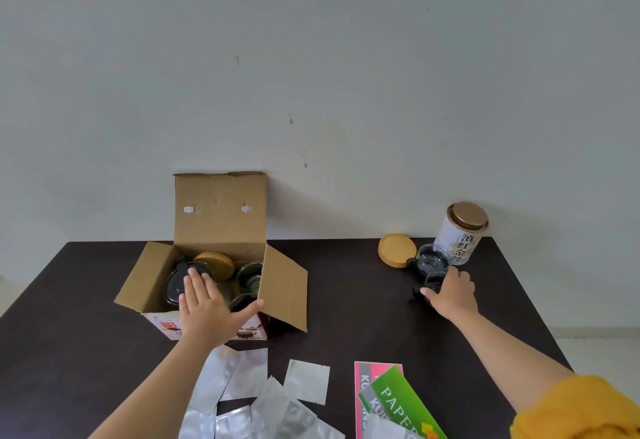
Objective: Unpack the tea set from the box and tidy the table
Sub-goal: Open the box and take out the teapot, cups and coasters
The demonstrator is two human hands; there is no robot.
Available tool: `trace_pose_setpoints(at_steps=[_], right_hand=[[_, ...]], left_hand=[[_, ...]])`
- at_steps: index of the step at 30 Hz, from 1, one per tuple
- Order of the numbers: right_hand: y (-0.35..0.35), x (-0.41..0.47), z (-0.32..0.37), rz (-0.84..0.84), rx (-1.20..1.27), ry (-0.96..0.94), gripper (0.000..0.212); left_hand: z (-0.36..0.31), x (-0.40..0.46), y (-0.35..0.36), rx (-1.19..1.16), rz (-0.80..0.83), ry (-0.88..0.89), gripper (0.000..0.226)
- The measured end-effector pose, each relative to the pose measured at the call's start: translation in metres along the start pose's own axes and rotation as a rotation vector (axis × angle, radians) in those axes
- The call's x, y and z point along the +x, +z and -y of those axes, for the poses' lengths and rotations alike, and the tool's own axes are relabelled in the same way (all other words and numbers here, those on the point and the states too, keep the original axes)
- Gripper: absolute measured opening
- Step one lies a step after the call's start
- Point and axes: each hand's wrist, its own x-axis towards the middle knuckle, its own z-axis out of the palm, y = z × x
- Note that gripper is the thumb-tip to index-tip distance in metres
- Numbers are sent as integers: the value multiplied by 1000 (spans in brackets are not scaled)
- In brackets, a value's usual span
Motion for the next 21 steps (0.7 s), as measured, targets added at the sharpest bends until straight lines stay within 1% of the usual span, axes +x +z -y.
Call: trace_pose_setpoints(at_steps=[2, 3, 6, 9, 14, 17, 21], right_hand=[[3, -7, 0, -38, -76, -33, 93], [5, -12, 2, -56, -105, -57, 95], [13, -32, 13, -79, -136, -162, 90], [18, -60, 39, -56, -71, -231, 84], [30, -117, 103, 21, 116, -386, 72], [40, -150, 145, 74, 169, -478, 65], [57, -181, 194, 103, 184, -594, 55]], left_hand=[[0, 0, 0, 2, -5, 4, 148], [1, 0, 0, -2, -10, 8, 146], [1, -1, 1, -12, -17, 20, 139], [5, -1, -4, -17, 10, 49, 136], [17, 1, -16, -42, 37, 151, 134], [33, 8, -21, -36, 21, 242, 122], [57, 18, -27, -46, 10, 348, 98]])
